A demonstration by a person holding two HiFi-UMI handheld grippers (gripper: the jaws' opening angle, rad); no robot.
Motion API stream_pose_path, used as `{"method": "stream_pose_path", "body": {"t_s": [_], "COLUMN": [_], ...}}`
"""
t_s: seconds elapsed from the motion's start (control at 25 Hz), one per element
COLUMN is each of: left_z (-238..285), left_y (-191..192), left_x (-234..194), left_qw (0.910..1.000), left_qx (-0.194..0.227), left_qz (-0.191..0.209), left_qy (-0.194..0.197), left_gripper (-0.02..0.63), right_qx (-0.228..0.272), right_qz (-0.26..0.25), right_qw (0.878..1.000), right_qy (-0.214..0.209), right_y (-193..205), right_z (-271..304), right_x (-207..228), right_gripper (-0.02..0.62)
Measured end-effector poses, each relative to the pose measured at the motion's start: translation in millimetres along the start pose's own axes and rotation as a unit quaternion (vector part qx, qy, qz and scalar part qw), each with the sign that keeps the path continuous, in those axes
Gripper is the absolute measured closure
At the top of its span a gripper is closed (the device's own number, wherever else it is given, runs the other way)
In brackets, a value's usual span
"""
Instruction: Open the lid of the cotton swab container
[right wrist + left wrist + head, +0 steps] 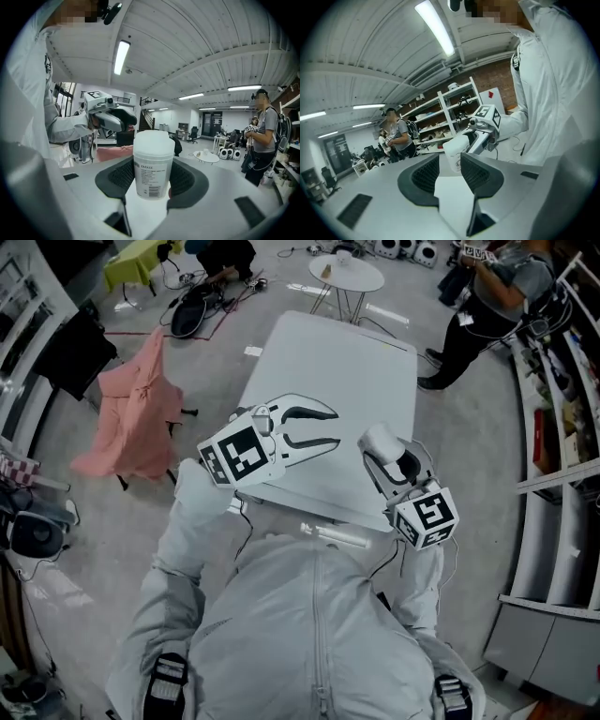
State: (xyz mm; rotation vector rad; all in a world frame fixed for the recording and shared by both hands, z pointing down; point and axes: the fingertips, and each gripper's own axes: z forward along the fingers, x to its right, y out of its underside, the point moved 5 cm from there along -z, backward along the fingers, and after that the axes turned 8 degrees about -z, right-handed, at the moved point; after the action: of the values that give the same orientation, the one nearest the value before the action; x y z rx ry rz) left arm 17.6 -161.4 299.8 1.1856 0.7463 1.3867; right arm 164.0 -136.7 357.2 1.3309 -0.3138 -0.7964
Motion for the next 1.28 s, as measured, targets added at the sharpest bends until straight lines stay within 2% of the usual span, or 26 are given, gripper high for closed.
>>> {"method": "stream_pose_path", "body": {"t_s": [0.16, 0.28, 0.44, 0.6, 0.84, 1.04, 1.28], "left_z": [5.9, 16.5, 34.2, 45.3, 53.7, 54.3, 65.0], "left_y": [-7.3, -5.5, -1.4, -3.7, 7.1, 18.9, 23.6], "left_x": [7.6, 20.2, 37.3, 43.7, 48.3, 55.0, 56.2], "left_qw": [0.9968, 0.9904, 0.9717, 0.9512, 0.9237, 0.8988, 0.8947], "left_qx": [-0.036, -0.068, -0.123, -0.165, -0.219, -0.263, -0.276], "left_qz": [0.033, 0.061, 0.117, 0.153, 0.163, 0.165, 0.171], "left_qy": [0.063, 0.103, 0.164, 0.211, 0.268, 0.309, 0.307], "left_gripper": [0.438, 0.407, 0.4, 0.399, 0.394, 0.394, 0.383], "right_qx": [-0.005, -0.013, -0.021, -0.031, -0.033, -0.043, -0.043], "right_qz": [0.002, 0.001, -0.002, -0.013, -0.032, -0.041, -0.042], "right_qw": [1.0, 0.999, 0.997, 0.996, 0.993, 0.991, 0.991], "right_qy": [-0.03, -0.051, -0.07, -0.082, -0.112, -0.116, -0.118], "right_y": [7.7, 15.0, 22.8, 26.2, 26.0, 29.6, 33.7], "right_z": [1.8, 4.8, 10.3, 11.7, 12.8, 16.8, 16.6], "right_x": [-12.9, -25.0, -38.9, -47.6, -62.7, -67.4, -67.1], "right_gripper": [0.37, 0.37, 0.37, 0.37, 0.37, 0.37, 0.373]}}
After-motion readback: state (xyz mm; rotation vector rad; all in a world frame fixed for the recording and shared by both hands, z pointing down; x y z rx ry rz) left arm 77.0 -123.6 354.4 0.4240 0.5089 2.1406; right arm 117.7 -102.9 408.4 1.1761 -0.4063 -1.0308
